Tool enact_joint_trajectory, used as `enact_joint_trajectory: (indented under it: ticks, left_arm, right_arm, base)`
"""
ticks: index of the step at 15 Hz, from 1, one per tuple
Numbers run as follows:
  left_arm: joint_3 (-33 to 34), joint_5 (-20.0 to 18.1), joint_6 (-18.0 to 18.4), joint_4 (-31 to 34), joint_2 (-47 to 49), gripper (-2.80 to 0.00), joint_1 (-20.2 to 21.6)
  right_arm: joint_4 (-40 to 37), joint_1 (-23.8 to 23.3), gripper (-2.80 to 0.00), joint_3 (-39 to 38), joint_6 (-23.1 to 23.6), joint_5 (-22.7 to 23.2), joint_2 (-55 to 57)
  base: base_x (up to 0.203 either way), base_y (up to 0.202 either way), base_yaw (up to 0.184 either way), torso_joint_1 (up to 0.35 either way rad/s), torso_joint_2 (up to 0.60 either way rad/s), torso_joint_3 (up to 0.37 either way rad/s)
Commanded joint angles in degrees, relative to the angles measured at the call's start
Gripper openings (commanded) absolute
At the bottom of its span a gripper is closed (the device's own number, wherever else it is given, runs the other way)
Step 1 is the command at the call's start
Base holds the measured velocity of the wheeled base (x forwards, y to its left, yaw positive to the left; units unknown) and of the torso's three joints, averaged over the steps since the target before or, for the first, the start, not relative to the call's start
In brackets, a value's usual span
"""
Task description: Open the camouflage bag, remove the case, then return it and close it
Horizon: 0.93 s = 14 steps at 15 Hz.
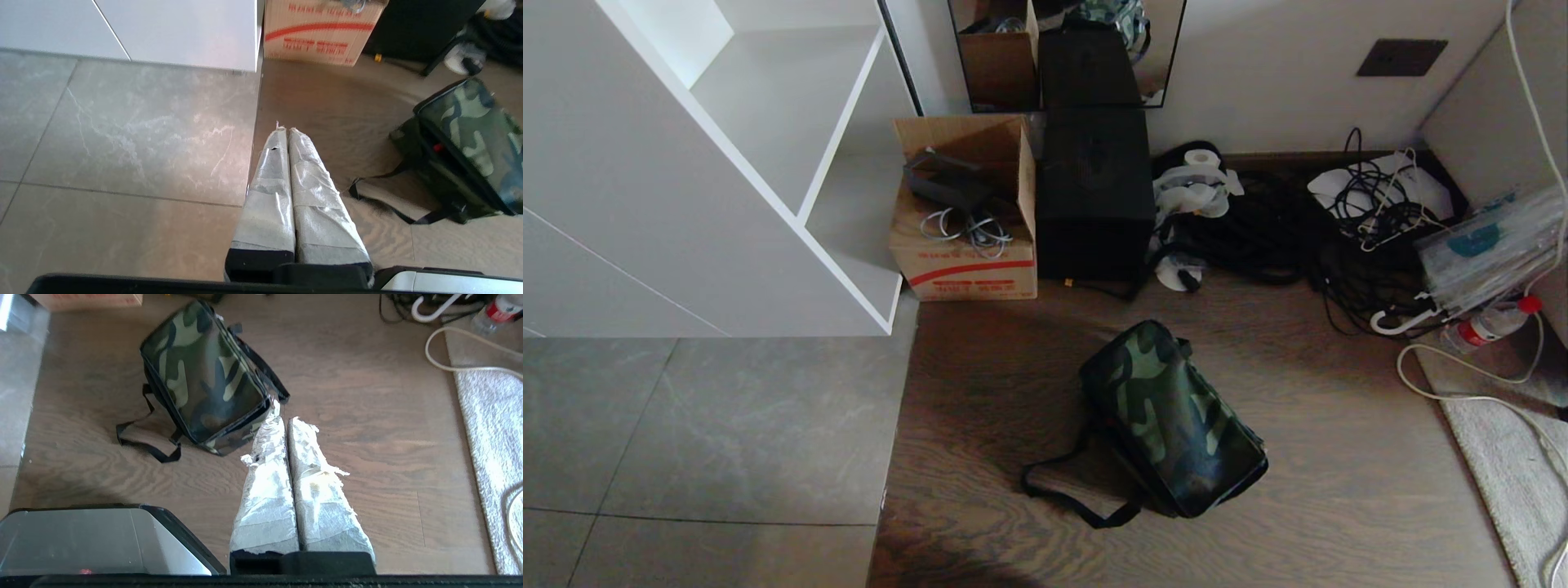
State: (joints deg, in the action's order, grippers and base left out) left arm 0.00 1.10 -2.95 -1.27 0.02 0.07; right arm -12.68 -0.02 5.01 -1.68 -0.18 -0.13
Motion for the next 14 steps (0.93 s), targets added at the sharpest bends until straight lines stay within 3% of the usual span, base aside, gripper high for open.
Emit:
enact_joint_trajectory:
  ticks: [1, 14]
  left_arm:
    - [0.6, 0.0, 0.0, -0.1, 0.0, -2.80, 0.0]
    - [0.6, 0.0, 0.0, -0.1, 0.0, -2.80, 0.0]
  right_arm:
    - [-0.1, 0.0, -2.80, 0.0, -0.1, 0.0, 0.1]
    - [-0.1, 0.0, -2.80, 0.0, -0.2, 0.0, 0.1]
  base:
    - [0.000, 0.000, 0.000, 0.003, -0.01, 0.203]
    - [0.000, 0.000, 0.000, 0.002, 0.00, 0.202]
